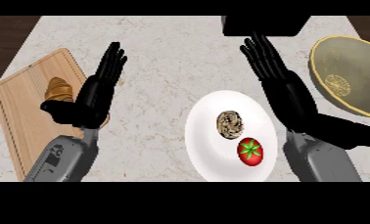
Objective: Pick the cupcake from the plate and place it in the bowl
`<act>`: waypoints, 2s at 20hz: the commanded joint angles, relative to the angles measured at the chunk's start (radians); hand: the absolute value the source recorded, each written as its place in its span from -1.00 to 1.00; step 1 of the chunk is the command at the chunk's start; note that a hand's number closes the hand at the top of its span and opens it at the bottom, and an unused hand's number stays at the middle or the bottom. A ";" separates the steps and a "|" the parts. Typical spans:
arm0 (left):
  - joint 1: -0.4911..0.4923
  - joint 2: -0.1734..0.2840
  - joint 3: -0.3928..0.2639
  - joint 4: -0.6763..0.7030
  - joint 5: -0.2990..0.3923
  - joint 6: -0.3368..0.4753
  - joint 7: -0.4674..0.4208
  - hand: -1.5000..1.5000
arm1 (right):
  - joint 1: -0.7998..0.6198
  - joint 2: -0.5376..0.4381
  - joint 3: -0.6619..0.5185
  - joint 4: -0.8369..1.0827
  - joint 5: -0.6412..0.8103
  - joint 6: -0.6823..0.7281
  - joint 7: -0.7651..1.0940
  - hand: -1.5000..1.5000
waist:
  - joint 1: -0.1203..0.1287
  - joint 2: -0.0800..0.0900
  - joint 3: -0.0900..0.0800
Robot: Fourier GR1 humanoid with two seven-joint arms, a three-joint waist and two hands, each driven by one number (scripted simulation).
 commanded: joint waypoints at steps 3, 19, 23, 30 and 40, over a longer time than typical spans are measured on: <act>-0.027 0.088 0.019 -0.018 -0.089 0.049 0.051 0.00 | -0.069 -0.054 0.036 0.151 -0.186 0.336 -0.011 1.00 | 0.064 0.030 0.002; -0.040 0.151 0.028 0.008 -0.195 0.123 0.157 0.00 | -0.341 -0.387 -0.066 0.586 0.009 0.868 -0.411 -1.00 | 0.078 0.045 0.002; -0.030 0.154 0.026 -0.016 -0.203 0.133 0.199 0.00 | -0.406 -0.411 0.016 0.539 0.145 0.830 -0.441 -1.00 | 0.070 0.037 0.001; -0.011 0.162 0.037 -0.032 -0.212 0.132 0.204 0.00 | -0.457 -0.440 0.228 0.459 0.396 0.739 -0.512 -1.00 | 0.050 0.032 -0.002; 0.000 0.198 0.078 -0.118 -0.209 0.120 0.282 0.00 | -0.536 -0.427 0.447 0.483 0.529 0.687 -0.598 -1.00 | 0.031 0.022 -0.003</act>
